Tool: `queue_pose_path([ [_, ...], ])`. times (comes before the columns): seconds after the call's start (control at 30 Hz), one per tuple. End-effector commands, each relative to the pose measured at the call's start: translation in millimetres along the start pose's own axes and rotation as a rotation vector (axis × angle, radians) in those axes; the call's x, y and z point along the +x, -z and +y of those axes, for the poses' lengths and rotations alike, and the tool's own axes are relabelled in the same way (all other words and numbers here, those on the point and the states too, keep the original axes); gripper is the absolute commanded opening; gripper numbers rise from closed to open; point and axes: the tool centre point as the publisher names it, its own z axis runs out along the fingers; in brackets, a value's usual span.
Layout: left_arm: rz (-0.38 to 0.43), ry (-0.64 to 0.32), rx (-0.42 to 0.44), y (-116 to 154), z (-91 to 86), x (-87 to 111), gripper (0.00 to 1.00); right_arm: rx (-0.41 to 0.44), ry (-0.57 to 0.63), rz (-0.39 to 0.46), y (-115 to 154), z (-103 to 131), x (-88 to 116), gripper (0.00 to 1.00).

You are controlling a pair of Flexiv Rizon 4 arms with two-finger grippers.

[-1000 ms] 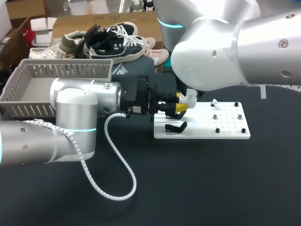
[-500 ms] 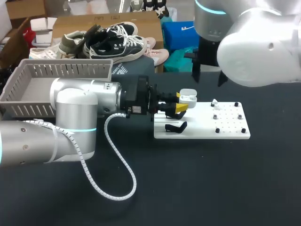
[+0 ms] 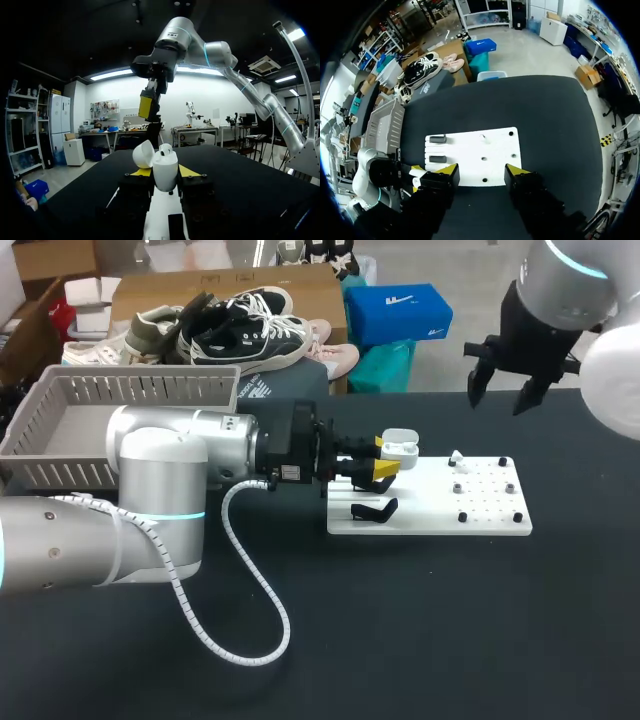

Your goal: Pick up each earbud case from the left stands, insert the matching earbuds, close the lid, and place the case in the box.

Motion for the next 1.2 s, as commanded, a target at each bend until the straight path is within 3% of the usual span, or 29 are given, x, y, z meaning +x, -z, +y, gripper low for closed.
queue_pose_path([
  [0.03,-0.002,-0.001,0.000,0.0,0.2,0.6,0.00,-0.041,0.044,0.027,-20.9,1.4,-8.3,0.53],
  [0.1,-0.002,-0.001,0.000,0.0,0.2,0.6,0.00,-0.041,0.051,0.028,-26.4,1.9,-9.9,0.53],
  [0.2,-0.002,-0.001,0.000,0.0,0.2,0.6,0.00,-0.032,0.043,0.039,-38.2,1.7,-13.1,0.61],
  [0.4,-0.002,-0.001,0.000,0.0,0.2,0.6,0.00,0.045,-0.087,0.065,-66.0,-4.2,-23.1,0.74],
  [0.57,-0.002,-0.001,0.000,0.0,0.2,0.6,0.00,0.050,-0.130,0.076,-79.4,-5.6,-25.4,0.69],
  [0.8,-0.002,-0.001,0.000,0.0,0.2,0.6,0.00,0.059,-0.181,0.087,-99.4,-10.0,-23.9,0.50],
  [1.2,-0.002,-0.001,0.000,0.0,0.2,0.6,0.00,0.043,-0.217,0.105,-123.9,-10.2,-10.1,0.52],
])
